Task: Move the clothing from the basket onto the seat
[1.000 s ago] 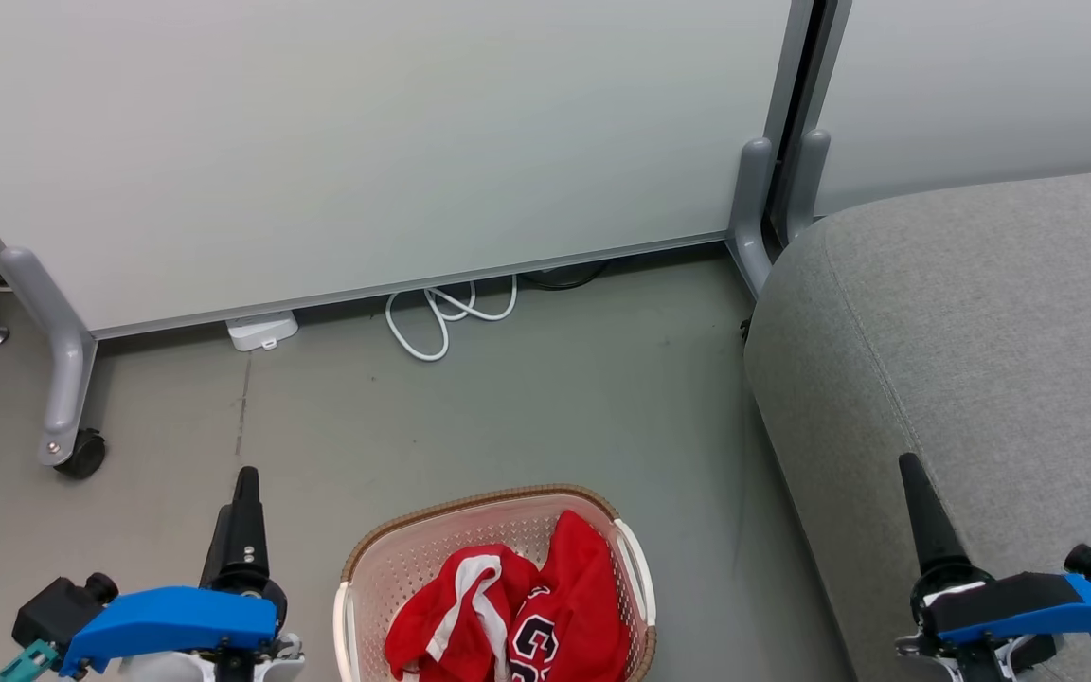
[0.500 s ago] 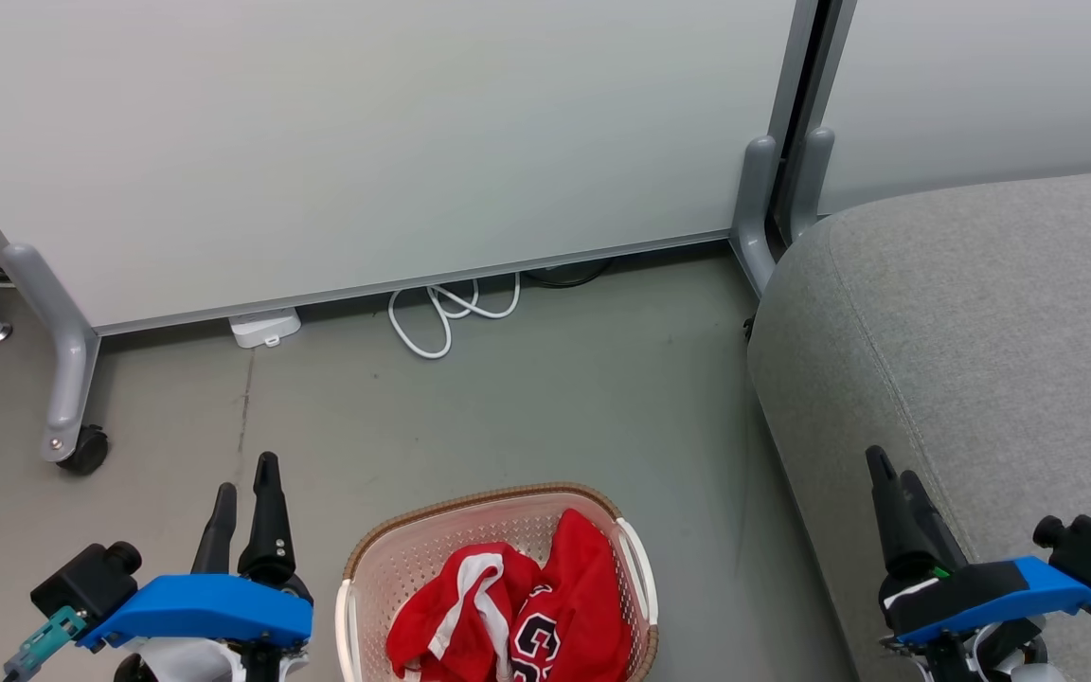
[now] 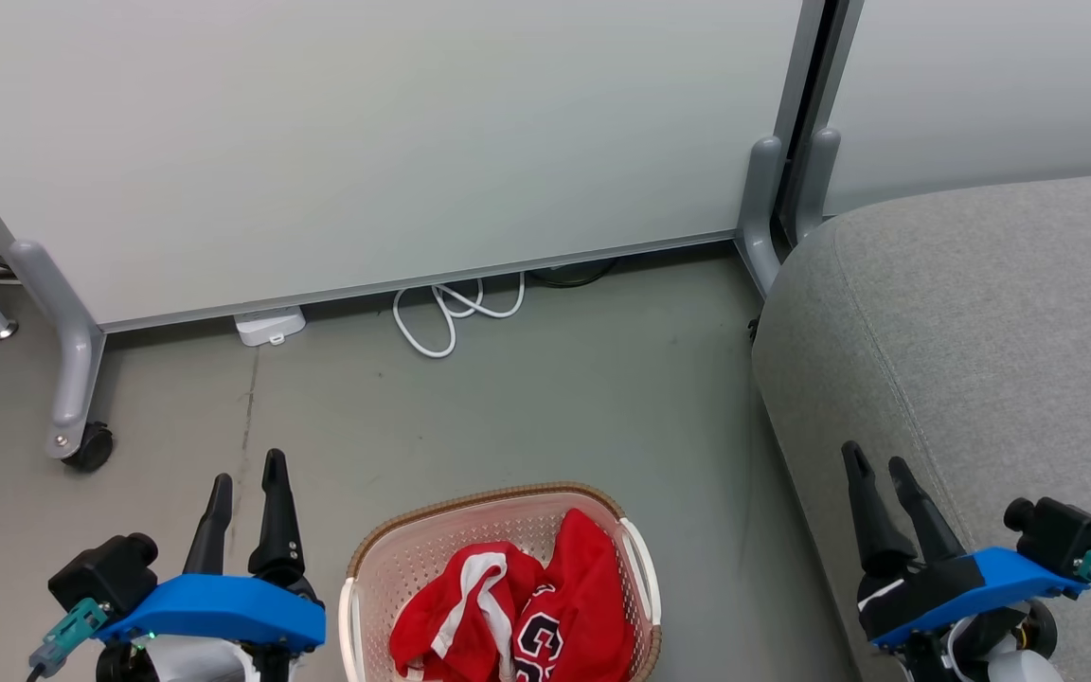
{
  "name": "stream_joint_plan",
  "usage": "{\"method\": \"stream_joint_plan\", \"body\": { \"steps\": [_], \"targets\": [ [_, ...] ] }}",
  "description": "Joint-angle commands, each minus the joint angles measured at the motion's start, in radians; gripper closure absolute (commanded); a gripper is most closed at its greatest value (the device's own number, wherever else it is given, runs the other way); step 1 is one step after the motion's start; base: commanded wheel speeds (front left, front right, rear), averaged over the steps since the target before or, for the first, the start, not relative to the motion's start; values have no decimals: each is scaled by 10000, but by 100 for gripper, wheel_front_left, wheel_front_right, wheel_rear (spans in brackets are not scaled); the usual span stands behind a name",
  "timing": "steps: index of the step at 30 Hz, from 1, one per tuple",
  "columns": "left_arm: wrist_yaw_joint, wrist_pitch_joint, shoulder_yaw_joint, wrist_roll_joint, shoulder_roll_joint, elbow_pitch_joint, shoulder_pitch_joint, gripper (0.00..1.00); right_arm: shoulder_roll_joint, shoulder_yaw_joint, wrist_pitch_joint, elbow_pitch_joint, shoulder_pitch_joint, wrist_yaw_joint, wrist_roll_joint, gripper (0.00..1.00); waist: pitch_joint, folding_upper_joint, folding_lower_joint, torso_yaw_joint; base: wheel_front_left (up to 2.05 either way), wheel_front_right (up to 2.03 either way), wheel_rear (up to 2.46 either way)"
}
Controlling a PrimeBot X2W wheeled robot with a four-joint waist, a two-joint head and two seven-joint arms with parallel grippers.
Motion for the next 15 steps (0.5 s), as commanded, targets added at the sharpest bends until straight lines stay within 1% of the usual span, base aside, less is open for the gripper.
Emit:
{"method": "stream_joint_plan", "body": {
  "steps": [1, 15],
  "targets": [
    [-11, -110, -29, 312, 86, -53, -254, 0, -71, 39, -89, -84, -230, 16, -376, 0, -1, -1, 0, 3, 0, 0, 0],
    [-103, -493, -78, 1585, 32, 44, -287, 0, -78, 150, -338, -77, -260, 18, -1941, 0, 0, -1, 0, 62, 0, 0, 0]
  ]
}}
